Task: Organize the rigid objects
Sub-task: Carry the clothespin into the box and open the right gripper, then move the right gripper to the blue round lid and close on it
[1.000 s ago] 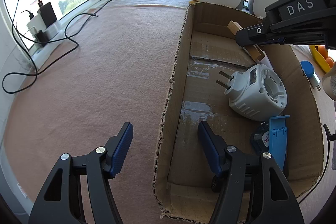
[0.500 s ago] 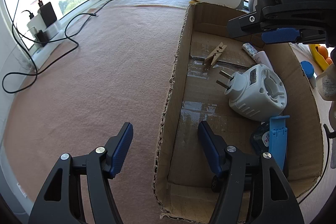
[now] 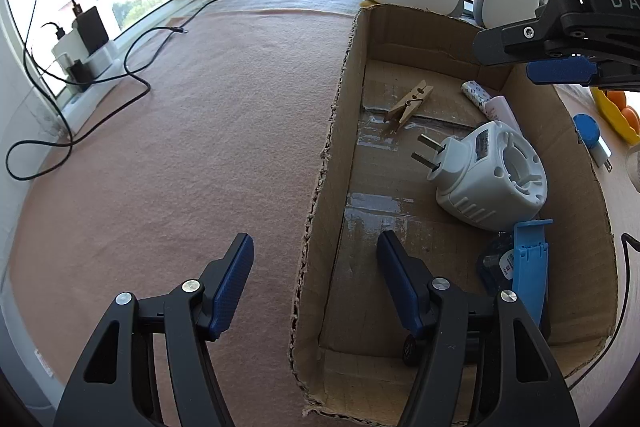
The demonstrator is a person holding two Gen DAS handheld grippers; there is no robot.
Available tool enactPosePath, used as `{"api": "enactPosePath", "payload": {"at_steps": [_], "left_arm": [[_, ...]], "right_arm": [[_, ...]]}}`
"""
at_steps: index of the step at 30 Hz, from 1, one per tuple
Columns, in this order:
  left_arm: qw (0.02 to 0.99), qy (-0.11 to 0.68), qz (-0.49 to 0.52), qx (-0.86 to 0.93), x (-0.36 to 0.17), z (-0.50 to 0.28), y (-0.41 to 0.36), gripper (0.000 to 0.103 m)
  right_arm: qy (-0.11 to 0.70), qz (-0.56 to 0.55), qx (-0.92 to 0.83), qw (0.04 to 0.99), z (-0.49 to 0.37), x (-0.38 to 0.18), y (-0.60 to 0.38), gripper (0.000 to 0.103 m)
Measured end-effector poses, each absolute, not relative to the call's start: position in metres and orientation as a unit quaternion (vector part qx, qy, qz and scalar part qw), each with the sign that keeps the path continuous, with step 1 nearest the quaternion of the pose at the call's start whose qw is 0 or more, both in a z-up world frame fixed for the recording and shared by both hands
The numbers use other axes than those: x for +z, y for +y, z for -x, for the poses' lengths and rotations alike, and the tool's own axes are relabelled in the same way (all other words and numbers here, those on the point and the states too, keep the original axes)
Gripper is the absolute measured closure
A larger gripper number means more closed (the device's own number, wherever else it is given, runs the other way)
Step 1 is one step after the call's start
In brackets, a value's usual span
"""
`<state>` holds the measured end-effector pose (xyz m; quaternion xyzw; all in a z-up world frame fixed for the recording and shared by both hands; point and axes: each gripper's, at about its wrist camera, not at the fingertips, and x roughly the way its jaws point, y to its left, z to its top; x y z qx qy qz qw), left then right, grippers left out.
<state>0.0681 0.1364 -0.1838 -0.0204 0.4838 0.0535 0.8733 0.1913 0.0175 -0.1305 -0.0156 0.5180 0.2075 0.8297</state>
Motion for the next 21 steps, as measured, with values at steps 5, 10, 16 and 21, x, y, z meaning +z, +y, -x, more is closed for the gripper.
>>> {"api": "enactPosePath", "payload": {"at_steps": [5, 10, 16, 21], "left_arm": [[0.874, 0.483, 0.019, 0.054, -0.184, -0.068, 0.136, 0.038], [0.874, 0.483, 0.015, 0.055, -0.183, -0.067, 0.134, 0.038], [0.873, 0.484, 0.011, 0.057, -0.182, -0.067, 0.131, 0.038], [0.873, 0.484, 0.009, 0.059, -0.182, -0.066, 0.130, 0.038]], "right_arm": [[0.499, 0.006, 0.194, 0.844, -0.181, -0.124, -0.007, 0.035], [0.478, -0.009, 0.172, 0.861, -0.168, -0.118, -0.045, 0.035], [0.463, -0.057, 0.130, 0.875, -0.163, -0.115, -0.113, 0.035], [0.468, -0.090, 0.109, 0.872, -0.172, -0.123, -0.161, 0.035]]}}
